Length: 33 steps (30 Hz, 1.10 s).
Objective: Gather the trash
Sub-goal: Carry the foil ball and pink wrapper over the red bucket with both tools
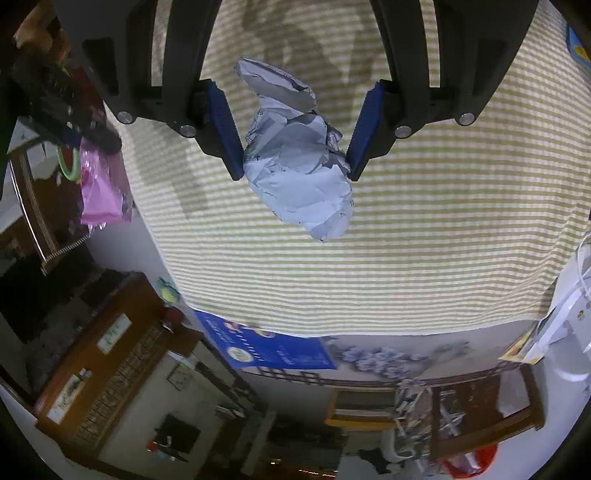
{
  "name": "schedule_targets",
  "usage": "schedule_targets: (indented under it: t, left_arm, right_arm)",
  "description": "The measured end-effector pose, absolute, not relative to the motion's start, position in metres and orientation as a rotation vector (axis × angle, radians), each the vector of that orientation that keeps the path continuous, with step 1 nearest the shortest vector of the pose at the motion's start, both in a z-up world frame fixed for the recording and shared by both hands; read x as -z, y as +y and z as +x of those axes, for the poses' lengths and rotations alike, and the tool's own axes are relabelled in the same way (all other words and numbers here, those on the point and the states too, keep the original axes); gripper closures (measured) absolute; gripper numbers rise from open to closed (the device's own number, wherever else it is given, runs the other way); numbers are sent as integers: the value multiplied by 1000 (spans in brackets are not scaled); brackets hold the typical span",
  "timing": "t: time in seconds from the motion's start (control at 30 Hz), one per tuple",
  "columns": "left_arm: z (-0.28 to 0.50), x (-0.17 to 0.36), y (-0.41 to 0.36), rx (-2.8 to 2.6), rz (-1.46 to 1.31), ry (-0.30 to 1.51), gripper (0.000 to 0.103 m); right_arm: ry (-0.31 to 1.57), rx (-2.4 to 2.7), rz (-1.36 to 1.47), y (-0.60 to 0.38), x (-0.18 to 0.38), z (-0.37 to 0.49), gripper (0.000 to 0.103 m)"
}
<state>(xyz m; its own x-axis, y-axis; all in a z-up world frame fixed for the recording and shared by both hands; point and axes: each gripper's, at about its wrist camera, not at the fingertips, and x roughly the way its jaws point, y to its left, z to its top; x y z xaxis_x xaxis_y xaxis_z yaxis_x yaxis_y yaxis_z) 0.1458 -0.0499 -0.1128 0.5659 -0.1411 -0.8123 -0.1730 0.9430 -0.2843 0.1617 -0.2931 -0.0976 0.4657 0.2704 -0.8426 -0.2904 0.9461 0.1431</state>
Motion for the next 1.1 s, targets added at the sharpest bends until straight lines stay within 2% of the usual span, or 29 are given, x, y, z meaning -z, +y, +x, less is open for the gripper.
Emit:
schedule_targets:
  t: [0.63, 1.1]
  left_arm:
    - [121, 61, -143, 183, -185, 889, 48]
    - [121, 53, -203, 253, -123, 885, 48]
  right_arm:
    - [917, -192, 156, -358, 65, 92, 63]
    - [888, -85, 223, -428, 61, 75, 63]
